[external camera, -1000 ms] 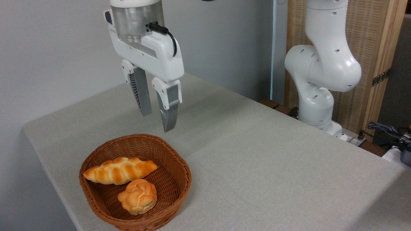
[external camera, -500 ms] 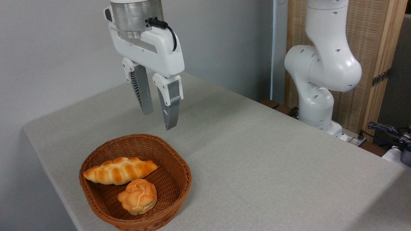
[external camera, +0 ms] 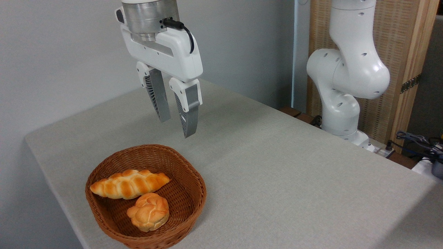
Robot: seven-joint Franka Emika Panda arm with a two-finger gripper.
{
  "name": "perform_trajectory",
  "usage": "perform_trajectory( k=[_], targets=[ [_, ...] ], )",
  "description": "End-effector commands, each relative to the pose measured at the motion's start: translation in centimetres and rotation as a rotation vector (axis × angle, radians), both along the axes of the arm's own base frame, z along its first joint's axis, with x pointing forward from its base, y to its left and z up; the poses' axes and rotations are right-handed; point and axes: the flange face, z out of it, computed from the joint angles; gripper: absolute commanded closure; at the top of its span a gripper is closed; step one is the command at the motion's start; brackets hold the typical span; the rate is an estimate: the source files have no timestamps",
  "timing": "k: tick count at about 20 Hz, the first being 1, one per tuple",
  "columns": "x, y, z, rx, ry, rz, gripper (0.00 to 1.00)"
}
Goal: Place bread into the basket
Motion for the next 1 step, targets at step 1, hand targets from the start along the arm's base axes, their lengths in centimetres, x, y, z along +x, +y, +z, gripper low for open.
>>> perform_trajectory(
  k=[1],
  targets=[
    [-0.76, 0.29, 0.51, 0.009, 0.005, 0.001, 0.0]
  ],
)
